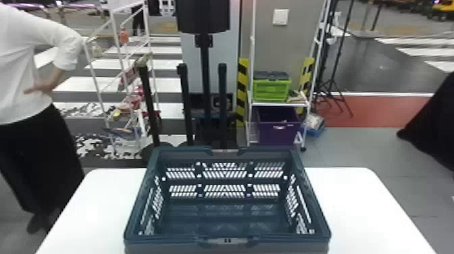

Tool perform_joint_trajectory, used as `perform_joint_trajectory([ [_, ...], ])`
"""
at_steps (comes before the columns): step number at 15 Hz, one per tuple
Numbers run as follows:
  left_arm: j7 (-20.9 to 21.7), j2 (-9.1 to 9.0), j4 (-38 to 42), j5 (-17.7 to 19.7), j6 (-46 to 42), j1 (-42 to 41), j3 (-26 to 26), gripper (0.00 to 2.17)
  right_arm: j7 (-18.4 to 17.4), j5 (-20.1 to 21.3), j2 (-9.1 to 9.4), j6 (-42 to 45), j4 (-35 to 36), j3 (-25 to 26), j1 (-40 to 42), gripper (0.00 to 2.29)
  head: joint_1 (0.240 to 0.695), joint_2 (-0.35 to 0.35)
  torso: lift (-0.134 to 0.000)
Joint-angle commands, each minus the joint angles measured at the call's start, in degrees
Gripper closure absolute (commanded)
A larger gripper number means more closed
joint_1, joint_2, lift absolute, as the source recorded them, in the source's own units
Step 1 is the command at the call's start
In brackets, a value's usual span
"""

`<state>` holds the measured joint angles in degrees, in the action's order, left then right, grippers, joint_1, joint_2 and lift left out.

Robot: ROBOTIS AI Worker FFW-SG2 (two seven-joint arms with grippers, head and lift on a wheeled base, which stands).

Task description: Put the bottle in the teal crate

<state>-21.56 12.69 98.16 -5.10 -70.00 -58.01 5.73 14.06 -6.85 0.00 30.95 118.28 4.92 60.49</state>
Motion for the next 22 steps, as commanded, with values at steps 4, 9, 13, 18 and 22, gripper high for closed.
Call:
perform_joint_trajectory([
  [4,0.03,0.06,0.01,0.00,0.17,0.01,-0.01,0.18,0.00,-0.18,0.05,-0.15,-0.33,0.00,-0.11,2.12,0.499,0.000,0.000],
  [9,0.03,-0.03,0.10,0.00,0.17,0.01,0.07,0.18,0.09,-0.27,0.05,0.20,-0.51,0.00,-0.11,2.12,0.499,0.000,0.000],
  [13,0.03,-0.03,-0.07,0.00,0.00,0.01,0.07,0.18,0.27,-0.62,0.05,-0.50,-0.51,1.32,-0.55,2.12,0.499,0.000,0.000],
  [18,0.03,-0.03,0.10,0.00,0.35,0.01,0.07,0.18,6.24,-3.26,0.05,-0.67,0.11,7.12,-3.80,2.12,0.499,0.000,0.000],
  [22,0.03,-0.03,-0.34,0.00,0.17,0.01,-0.01,0.18,11.16,-7.39,0.05,-13.68,3.98,11.16,-9.16,2.12,0.499,0.000,0.000],
])
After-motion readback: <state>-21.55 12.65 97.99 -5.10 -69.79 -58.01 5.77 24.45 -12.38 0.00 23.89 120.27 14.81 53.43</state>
